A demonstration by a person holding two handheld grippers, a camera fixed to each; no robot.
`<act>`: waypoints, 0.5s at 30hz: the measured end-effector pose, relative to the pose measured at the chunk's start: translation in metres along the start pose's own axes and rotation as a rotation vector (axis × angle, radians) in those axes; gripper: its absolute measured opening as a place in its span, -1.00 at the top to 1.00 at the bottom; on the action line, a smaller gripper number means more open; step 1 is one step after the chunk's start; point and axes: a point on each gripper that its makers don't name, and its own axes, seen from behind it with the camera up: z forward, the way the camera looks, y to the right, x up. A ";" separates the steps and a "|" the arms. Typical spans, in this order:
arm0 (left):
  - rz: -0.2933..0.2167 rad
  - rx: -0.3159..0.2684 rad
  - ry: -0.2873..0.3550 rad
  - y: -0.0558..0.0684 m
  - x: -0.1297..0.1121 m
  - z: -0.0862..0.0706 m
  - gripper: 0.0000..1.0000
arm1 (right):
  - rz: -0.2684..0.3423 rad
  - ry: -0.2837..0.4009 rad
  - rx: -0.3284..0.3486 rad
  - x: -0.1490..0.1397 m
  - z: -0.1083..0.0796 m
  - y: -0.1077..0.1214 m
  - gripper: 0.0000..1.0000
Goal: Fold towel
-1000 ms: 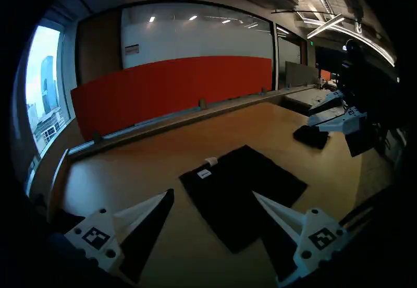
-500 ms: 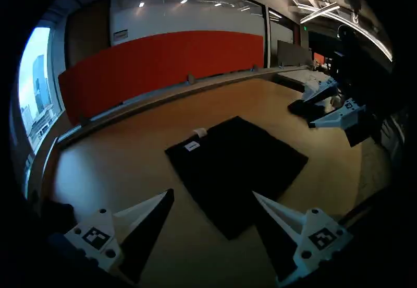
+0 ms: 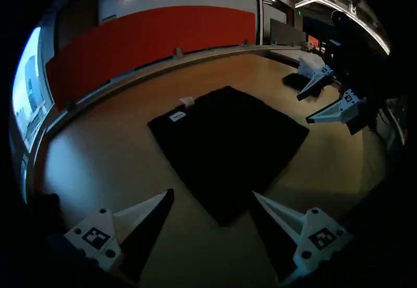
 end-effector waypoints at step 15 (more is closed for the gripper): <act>0.008 -0.023 -0.120 0.008 -0.041 0.021 -1.00 | -0.014 -0.083 0.047 -0.035 0.016 -0.011 -1.00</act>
